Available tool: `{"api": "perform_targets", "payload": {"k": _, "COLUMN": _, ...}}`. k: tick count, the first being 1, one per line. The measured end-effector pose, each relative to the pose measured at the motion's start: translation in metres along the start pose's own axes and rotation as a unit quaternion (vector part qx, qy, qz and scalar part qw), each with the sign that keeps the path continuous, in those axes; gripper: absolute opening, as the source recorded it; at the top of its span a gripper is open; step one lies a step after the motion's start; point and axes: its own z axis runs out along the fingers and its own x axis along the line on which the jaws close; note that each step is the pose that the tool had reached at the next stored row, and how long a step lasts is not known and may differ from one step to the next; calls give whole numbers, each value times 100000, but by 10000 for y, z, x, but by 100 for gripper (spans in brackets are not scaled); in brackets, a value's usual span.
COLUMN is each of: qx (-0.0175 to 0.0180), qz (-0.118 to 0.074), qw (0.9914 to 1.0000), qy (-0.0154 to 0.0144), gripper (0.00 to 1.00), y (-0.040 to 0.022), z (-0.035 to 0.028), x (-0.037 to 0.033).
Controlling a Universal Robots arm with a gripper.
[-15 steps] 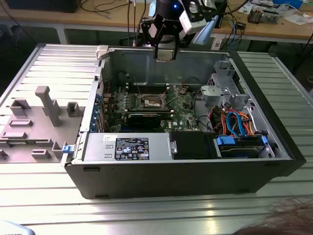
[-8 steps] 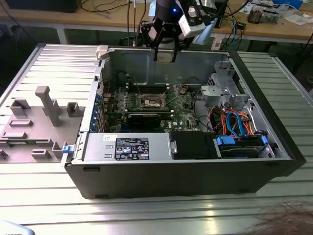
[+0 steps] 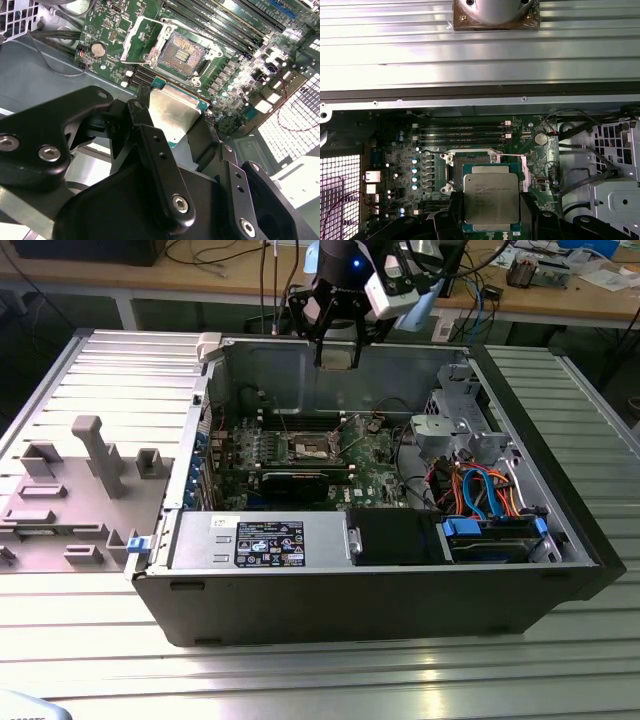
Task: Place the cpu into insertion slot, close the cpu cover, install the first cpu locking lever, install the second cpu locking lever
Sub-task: 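Place the cpu into insertion slot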
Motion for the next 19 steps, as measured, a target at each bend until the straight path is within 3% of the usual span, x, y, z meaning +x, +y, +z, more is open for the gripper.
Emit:
{"api": "perform_targets", "payload": {"k": 12, "qx": 27, "qz": 3, "qw": 100000, "qy": 4, "gripper": 54, "y": -3, "z": 35, "x": 2}}
{"api": "perform_targets", "payload": {"k": 15, "qx": 444, "qz": -3, "qw": 99999, "qy": -17, "gripper": 54, "y": -4, "z": 42, "x": 5}}
{"api": "perform_targets", "payload": {"k": 19, "qx": 637, "qz": -5, "qw": 99998, "qy": -13, "gripper": 54, "y": -5, "z": 45, "x": 6}}
